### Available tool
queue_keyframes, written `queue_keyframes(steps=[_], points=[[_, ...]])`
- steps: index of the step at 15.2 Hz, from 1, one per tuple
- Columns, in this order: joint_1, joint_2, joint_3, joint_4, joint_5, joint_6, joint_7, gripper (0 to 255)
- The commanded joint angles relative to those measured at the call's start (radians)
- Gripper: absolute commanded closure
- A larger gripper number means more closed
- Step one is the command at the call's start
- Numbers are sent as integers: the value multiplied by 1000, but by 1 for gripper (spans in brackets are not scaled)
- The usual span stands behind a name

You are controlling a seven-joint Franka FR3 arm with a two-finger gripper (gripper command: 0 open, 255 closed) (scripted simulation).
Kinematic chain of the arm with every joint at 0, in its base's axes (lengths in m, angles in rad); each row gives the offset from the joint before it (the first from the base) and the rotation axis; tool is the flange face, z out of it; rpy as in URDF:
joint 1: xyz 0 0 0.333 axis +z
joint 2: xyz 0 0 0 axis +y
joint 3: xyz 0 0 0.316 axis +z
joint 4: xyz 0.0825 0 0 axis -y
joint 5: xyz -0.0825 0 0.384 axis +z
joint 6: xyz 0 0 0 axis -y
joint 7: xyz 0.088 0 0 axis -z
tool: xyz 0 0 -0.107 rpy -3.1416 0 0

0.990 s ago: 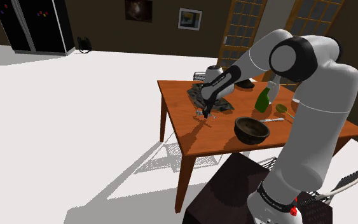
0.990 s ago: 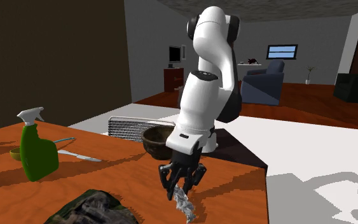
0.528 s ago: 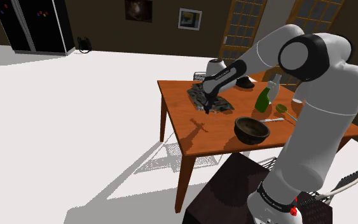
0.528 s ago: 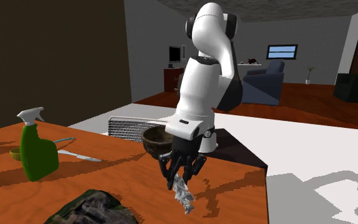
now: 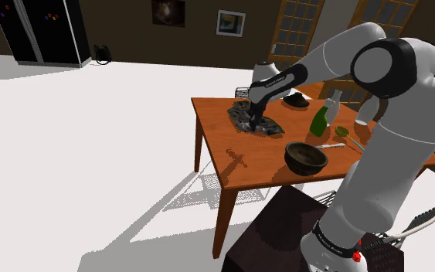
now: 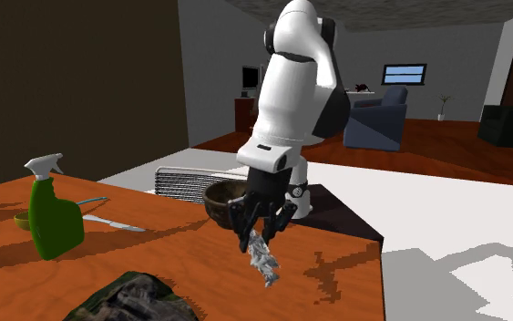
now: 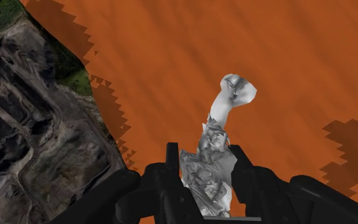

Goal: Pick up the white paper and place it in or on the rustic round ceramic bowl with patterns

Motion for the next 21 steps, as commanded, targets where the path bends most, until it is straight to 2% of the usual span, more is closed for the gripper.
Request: queue_keyframes(steps=[1, 14, 21], points=[[2, -16, 0, 11, -5, -27, 0, 255], [10, -94, 8, 104, -24, -191, -5, 255], [-46, -376, 8, -152, -173, -198, 28, 255]])
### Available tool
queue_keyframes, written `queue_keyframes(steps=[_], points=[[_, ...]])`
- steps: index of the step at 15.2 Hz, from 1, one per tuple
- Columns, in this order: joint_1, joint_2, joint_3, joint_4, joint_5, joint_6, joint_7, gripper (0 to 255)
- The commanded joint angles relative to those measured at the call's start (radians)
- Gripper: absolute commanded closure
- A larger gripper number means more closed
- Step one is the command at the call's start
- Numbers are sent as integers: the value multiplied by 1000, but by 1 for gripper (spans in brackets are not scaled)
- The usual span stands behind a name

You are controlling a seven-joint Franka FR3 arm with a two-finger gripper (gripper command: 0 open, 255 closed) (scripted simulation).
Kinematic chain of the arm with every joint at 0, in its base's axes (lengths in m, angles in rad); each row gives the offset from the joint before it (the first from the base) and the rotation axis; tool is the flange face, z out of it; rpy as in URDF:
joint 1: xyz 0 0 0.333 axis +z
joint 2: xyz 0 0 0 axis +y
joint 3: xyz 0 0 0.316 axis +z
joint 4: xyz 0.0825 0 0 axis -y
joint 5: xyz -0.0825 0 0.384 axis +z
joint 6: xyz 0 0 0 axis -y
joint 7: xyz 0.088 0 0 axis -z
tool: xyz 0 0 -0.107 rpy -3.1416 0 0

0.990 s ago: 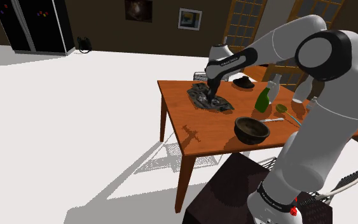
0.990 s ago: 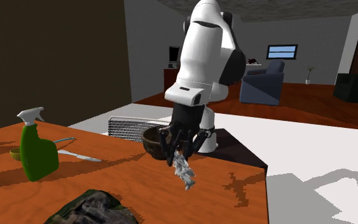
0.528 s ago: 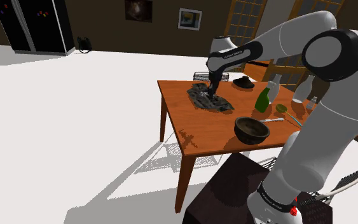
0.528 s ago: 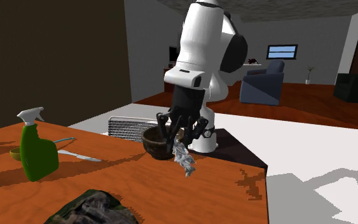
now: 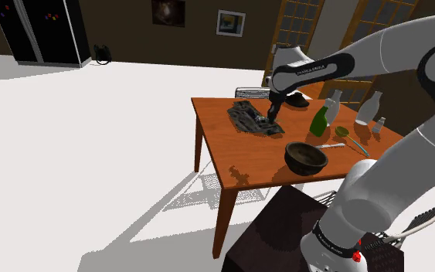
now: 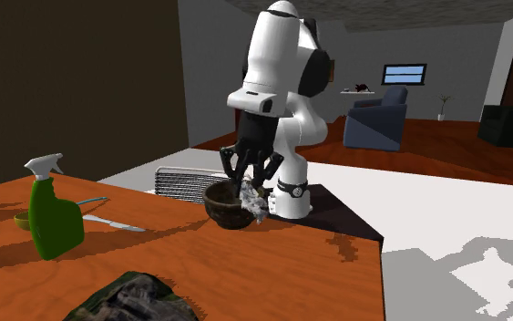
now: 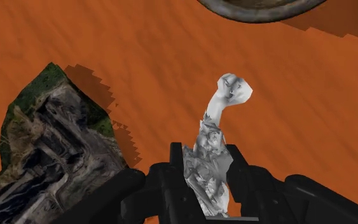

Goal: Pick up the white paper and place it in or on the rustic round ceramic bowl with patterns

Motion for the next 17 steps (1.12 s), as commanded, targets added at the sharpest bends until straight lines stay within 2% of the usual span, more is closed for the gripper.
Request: queue_keyframes(steps=[1, 8, 15, 17], points=[[-23, -83, 3, -65, -40, -14, 4, 255], [-135, -369, 11, -266, -148, -89, -25, 255], [-281, -671, 1, -420, -229, -219, -128, 255], [-286, -665, -11, -443, -241, -192, -122, 255]])
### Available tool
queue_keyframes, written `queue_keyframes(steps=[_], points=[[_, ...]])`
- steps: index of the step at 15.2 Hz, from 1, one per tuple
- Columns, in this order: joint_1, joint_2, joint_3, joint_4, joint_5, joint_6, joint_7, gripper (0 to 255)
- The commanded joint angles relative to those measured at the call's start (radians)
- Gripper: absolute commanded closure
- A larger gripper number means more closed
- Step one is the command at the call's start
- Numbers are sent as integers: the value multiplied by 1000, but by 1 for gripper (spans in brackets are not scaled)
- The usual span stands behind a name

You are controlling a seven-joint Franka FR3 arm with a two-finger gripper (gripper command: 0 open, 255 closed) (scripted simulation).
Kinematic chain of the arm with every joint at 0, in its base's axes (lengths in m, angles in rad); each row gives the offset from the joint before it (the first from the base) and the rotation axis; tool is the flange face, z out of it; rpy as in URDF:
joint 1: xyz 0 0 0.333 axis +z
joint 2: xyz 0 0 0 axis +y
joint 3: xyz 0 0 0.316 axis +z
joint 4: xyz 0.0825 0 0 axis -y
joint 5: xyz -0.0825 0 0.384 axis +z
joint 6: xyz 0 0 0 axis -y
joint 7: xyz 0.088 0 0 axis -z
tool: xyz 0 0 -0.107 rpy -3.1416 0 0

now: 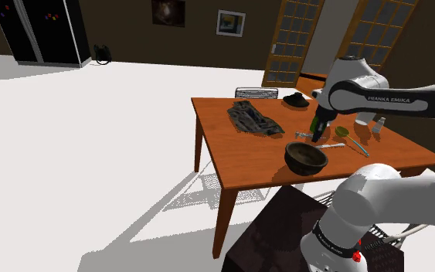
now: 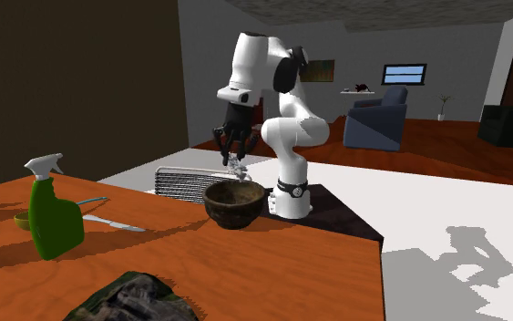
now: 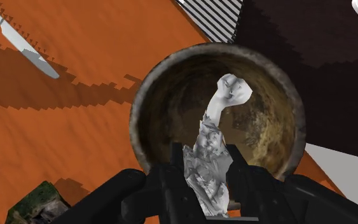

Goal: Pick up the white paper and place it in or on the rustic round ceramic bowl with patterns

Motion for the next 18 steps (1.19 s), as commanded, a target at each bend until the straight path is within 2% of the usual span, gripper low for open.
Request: queue_keyframes(steps=[1, 13, 18], points=[[-12, -6, -13, -27, -17, 21, -1, 255], [-37, 69, -95, -142, -111, 206, 41, 255], [-37, 69, -95, -142, -111, 206, 41, 255]])
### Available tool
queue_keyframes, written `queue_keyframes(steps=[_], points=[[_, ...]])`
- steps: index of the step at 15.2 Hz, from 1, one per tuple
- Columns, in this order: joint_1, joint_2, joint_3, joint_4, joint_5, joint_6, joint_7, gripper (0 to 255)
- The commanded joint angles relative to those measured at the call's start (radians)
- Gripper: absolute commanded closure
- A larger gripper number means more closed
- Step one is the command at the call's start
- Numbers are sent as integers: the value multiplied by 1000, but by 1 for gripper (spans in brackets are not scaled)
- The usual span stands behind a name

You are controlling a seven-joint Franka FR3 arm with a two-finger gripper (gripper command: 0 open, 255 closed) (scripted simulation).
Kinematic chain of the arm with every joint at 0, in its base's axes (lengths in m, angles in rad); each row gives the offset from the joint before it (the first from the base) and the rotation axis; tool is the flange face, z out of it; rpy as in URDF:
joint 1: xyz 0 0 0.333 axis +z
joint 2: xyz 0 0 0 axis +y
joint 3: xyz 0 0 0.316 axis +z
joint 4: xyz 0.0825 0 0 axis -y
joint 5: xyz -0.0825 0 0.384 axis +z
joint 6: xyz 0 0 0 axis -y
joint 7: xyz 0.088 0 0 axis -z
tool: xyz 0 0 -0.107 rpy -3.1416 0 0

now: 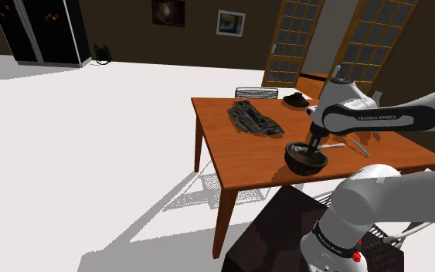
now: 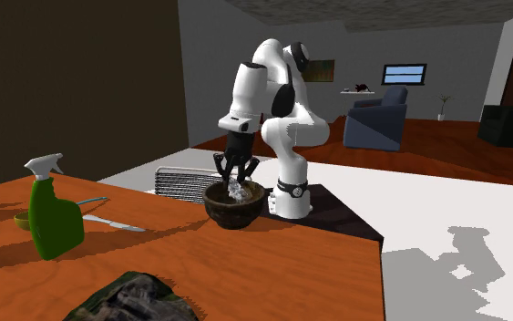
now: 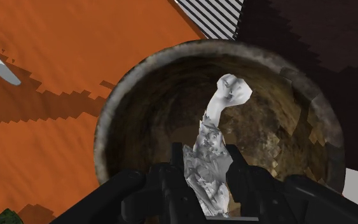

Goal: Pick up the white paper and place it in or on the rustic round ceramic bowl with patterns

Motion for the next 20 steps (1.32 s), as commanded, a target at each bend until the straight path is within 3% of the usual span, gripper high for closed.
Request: queue_keyframes(steps=[1, 2, 3, 8, 12, 20], points=[[0, 0, 0, 0, 0, 1, 0, 255], [0, 0, 0, 0, 0, 1, 0, 255], [0, 0, 0, 0, 0, 1, 0, 0], [0, 0, 0, 0, 0, 1, 0, 0], [21, -90, 86, 69, 85, -162, -19, 0], [21, -90, 86, 69, 86, -162, -19, 0]])
